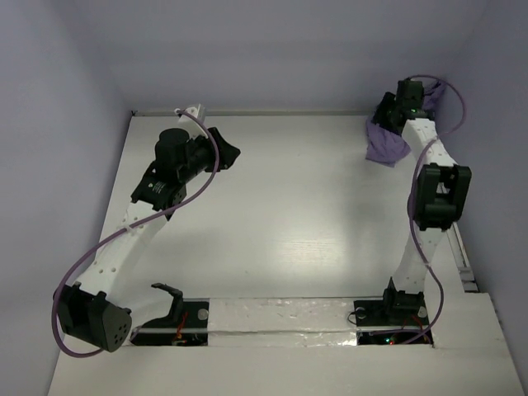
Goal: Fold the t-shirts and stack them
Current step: Grab crumpled tshirt from the corner of the board with the right arm
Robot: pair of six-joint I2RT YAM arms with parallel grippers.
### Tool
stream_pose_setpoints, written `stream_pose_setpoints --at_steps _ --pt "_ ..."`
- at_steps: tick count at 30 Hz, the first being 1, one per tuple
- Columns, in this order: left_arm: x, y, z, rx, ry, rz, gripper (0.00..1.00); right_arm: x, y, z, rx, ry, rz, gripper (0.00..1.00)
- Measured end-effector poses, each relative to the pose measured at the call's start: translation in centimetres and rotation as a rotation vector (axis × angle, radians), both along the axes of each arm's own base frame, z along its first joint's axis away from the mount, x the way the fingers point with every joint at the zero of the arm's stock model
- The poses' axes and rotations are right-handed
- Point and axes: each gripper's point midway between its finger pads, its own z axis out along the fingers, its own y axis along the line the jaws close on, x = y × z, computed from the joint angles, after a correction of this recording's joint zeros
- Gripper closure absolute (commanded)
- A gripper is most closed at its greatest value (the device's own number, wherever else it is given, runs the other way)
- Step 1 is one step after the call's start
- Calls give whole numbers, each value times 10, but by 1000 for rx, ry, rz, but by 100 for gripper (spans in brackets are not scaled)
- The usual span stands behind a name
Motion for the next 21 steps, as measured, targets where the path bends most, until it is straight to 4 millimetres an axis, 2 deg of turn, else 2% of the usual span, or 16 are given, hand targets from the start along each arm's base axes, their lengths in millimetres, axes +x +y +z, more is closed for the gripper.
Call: stream_pose_setpoints --at_steps 3,4,6,10,12,14,17,21 --pt "-1 1 -3 7 8 -1 66 1 -5 -83 -25 189 4 36" --pt "-1 1 -3 9 10 -1 66 -4 -7 -112 -33 258 9 36" --pt "-2 1 -4 11 15 -1 66 -18 -7 -156 -41 378 21 32" --pt "-2 1 -6 16 19 -4 66 1 -8 -132 -69 333 42 35" --pt "-3 1 -6 18 20 -7 66 10 -9 -127 -79 320 42 47" --pt "-2 1 -7 22 19 -7 66 11 -10 -136 -87 340 39 56" --pt "-2 2 -8 32 16 -2 66 -1 -12 -159 -92 413 29 56" --pt "-2 4 -10 46 16 0 67 -9 -10 -161 -103 427 20 55"
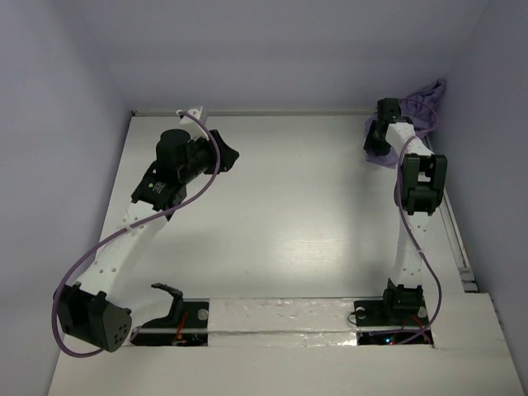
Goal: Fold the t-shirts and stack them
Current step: Grab crumpled tshirt from the corner of the board with the right arm
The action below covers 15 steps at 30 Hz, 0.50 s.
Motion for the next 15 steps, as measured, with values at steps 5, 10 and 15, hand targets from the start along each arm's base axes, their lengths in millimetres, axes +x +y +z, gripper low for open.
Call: stream_pose_setpoints --at_steps 5,10,15 --pt "0 1 -1 7 -2 0 67 -14 0 -2 -21 21 -7 100" --pt "1 3 -1 9 -1 6 67 -15 8 3 26 2 13 100" --pt "10 8 4 19 1 41 69 -5 68 58 226 -107 147 100"
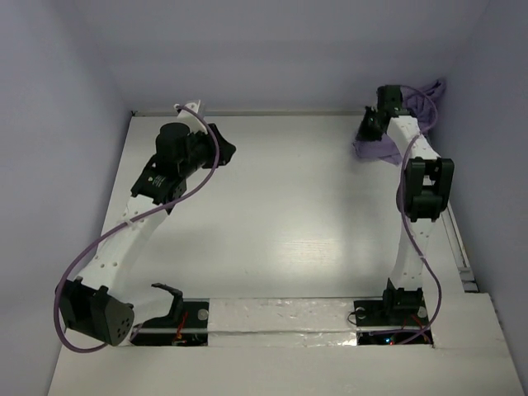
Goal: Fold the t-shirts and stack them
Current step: Grab crumpled tshirt from the corner of the board with the right arm, then move the tshirt to the center of the board
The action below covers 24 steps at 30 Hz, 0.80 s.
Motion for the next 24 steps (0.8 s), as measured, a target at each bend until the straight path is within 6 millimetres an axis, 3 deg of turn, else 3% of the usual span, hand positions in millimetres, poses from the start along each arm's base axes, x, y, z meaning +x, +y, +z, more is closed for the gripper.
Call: stream_pose_setpoints --at_steps 2,4,6,8,10,12,13,16,17,19,21,24 --pt "9 5 8 -3 -7 34 69 17 32 60 82 -128 66 100" --pt "17 17 18 -18 -22 79 69 27 68 156 172 -333 152 100" --pt "24 30 25 -38 -30 125 68 15 94 265 241 -559 236 100" --pt "30 45 30 -59 -33 172 65 -24 108 371 280 -788 314 100" --pt "34 56 31 -75 -29 207 57 -87 110 468 297 -1018 380 100" --pt "35 61 31 -85 -22 226 53 -154 99 533 277 -1192 405 100" --pt "36 62 32 -86 -23 228 52 -182 93 554 264 -1260 412 100" --pt "36 62 39 -98 -31 226 47 -236 79 580 219 -1391 420 100" --pt "36 61 40 -100 -33 220 46 -240 76 576 213 -1399 419 100" --pt "36 58 40 -104 -29 205 45 -222 72 544 219 -1359 424 100" --pt "35 56 32 -103 -15 190 44 -179 63 473 259 -1216 391 100" --pt "30 55 -6 -84 62 184 43 -112 41 307 354 -861 259 100"
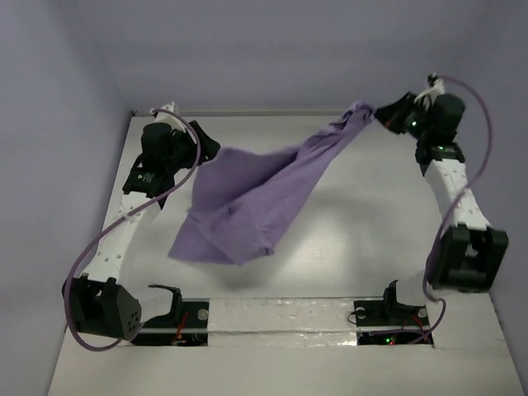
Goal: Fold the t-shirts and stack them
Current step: Move the tshirt to the center of the board, then flatten out the tshirt
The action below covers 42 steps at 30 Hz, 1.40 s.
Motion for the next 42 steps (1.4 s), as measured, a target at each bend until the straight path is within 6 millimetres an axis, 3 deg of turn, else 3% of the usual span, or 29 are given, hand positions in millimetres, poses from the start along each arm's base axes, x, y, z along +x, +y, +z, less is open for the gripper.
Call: stream_pose_setpoints --at_steps 1,3,5,6,8,10,14,15,16,17,18,19,21,23,24,25,26,27,29,33,35,36,39,41,42 --pt "-3 0 -17 6 38 -1 43 16 -7 -73 32 174 -17 100" --pt "-11 1 -52 20 123 -4 43 18 -13 -184 80 446 -45 100" --pt "-19 0 -83 35 204 -12 43 4 -16 -255 117 645 -75 100" --pt "-21 -1 -94 42 235 -14 43 -2 -15 -274 128 703 -85 100" --pt "-25 -9 -117 77 293 -35 43 1 -16 -282 139 722 -93 100" --pt "-29 -26 -136 117 335 -82 43 11 -18 -277 146 701 -96 100" --pt "-38 -48 -170 193 404 -134 39 54 -24 -257 155 631 -103 100" --pt "-40 -48 -179 210 421 -135 37 66 -27 -252 156 618 -108 96" --pt "-42 -46 -186 224 438 -131 37 81 -30 -249 159 608 -115 85" --pt "-42 -44 -195 240 456 -128 36 97 -33 -243 159 588 -122 45" --pt "-42 -43 -202 254 471 -127 36 110 -36 -239 161 574 -131 28" --pt "-41 -42 -211 270 487 -129 36 120 -38 -235 157 559 -133 19" --pt "-40 -42 -231 301 529 -139 39 130 -41 -226 148 534 -135 16" --pt "-39 -43 -251 329 573 -154 48 129 -38 -214 126 511 -124 17" --pt "-39 -44 -258 339 589 -159 55 125 -37 -209 114 507 -121 33" --pt "-37 -45 -265 350 600 -164 76 118 -33 -203 94 502 -116 44" --pt "-32 -47 -266 352 598 -164 88 108 -25 -198 79 496 -107 62" --pt "-24 -49 -264 353 579 -165 100 91 -14 -194 56 493 -93 100" --pt "-6 -56 -259 350 544 -170 100 47 26 -192 16 517 -37 100" --pt "33 -65 -248 333 480 -148 100 -48 141 -205 -118 559 222 97" --pt "54 -62 -241 315 456 -120 100 -96 187 -225 -193 609 343 88" --pt "66 -59 -236 304 442 -101 100 -124 207 -238 -235 645 412 71" --pt "110 -42 -218 266 392 -30 100 -176 233 -267 -335 727 503 44" --pt "134 -32 -208 247 361 4 78 -190 241 -277 -388 752 516 44" --pt "141 -26 -205 241 349 18 61 -194 247 -281 -413 757 520 54"
